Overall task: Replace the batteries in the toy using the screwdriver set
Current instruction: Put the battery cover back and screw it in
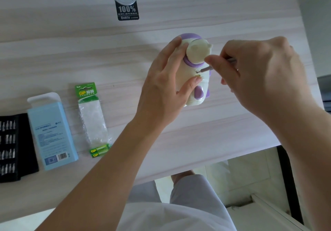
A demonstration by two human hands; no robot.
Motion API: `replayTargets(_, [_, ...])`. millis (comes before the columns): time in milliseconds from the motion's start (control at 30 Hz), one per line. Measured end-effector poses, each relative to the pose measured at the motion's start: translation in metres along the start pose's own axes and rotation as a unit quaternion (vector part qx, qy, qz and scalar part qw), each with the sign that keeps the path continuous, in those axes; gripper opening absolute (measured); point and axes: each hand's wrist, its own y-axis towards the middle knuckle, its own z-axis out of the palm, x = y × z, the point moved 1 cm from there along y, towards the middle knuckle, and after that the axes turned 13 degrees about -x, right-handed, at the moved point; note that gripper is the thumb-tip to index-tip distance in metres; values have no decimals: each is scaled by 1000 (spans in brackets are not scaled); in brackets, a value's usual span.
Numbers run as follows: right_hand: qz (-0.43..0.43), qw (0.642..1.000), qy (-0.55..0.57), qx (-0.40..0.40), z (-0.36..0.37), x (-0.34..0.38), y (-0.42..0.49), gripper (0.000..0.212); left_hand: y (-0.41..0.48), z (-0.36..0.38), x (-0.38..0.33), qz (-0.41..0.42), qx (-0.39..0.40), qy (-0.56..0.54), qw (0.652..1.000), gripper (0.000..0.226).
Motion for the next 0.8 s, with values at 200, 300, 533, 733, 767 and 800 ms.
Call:
replayTargets(200, [-33,997,49,44,-10,6,-3,13,-6,2,-3,-3,-18,0,1000,63])
replayTargets(300, [-31,998,39,31,-9,4,-1,15,-6,2,-4,-4,-20,0,1000,64])
replayTargets(533, [-4,999,25,40,-3,-1,5,39,-6,3,-3,-8,-16,0,1000,64])
replayTargets(733, [-32,998,48,31,-7,3,-2,15,-6,4,-3,-14,-15,-10,1000,64])
replayTargets(767, [-27,999,36,22,-5,2,-2,21,-6,4,-3,-16,-13,-10,1000,64])
replayTargets(800, [-21,999,23,13,-3,1,-2,29,-6,3,-3,-17,-12,-9,1000,64])
